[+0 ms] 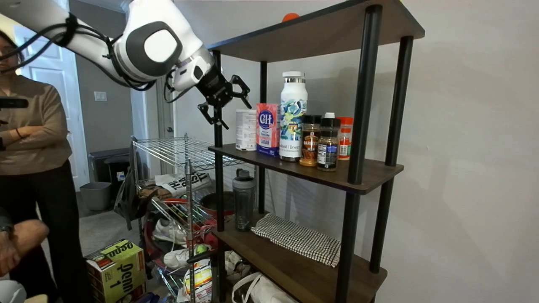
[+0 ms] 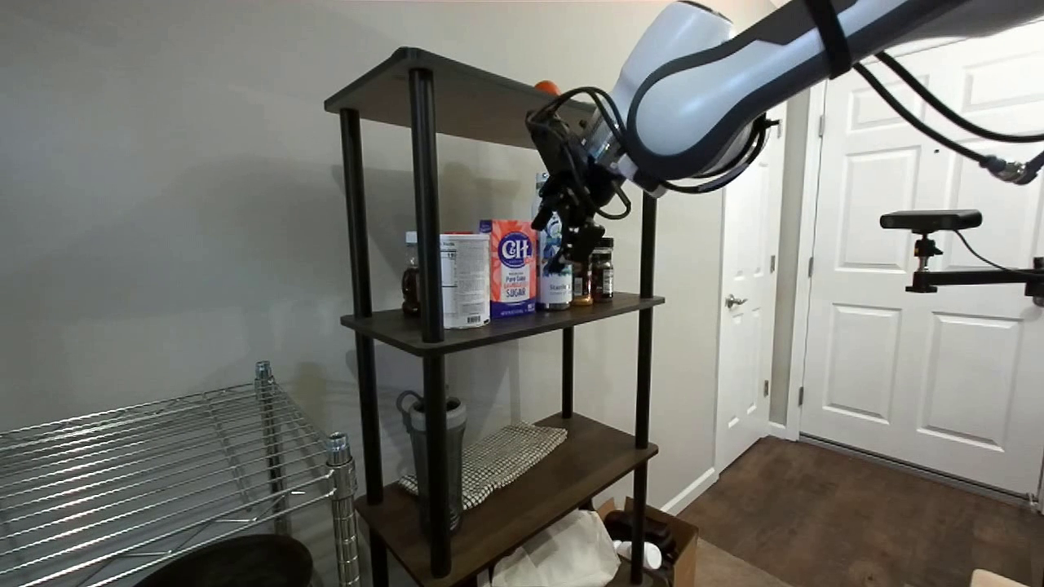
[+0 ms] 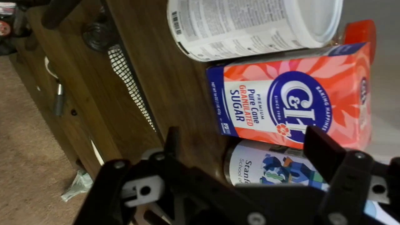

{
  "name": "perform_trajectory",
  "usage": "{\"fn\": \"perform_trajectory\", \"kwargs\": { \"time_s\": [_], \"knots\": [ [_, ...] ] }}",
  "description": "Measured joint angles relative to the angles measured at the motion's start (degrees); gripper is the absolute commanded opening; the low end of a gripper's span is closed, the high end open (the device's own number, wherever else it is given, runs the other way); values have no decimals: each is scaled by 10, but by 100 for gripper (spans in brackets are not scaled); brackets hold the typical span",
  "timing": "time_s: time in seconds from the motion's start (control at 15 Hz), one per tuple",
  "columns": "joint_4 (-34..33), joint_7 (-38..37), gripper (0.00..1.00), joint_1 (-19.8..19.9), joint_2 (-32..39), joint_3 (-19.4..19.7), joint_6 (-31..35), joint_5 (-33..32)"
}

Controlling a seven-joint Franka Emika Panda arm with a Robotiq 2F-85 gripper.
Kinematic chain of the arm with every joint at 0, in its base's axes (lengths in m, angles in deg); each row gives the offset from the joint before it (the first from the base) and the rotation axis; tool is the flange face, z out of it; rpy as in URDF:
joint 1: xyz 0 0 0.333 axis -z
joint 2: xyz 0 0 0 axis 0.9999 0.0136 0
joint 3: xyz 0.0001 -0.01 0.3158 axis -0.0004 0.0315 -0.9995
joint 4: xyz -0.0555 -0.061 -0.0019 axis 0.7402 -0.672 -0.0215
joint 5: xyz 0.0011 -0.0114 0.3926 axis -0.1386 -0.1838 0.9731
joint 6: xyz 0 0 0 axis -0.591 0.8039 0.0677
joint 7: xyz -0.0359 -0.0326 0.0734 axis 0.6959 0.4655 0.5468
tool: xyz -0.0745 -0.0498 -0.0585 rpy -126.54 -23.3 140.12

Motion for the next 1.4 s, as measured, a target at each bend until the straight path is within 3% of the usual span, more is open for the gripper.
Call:
{"fn": "perform_trajectory", "kwargs": {
  "time_s": [0.27, 0.6, 1.13, 1.4],
  "knots": [
    [-5, -89, 100, 52, 4, -39, 52, -55],
    [-14, -139, 100, 114, 5, -92, 74, -99],
    [-50, -148, 100, 189, 10, -164, 73, -134],
    [-55, -148, 100, 203, 13, -176, 73, -140]
  ]
}}
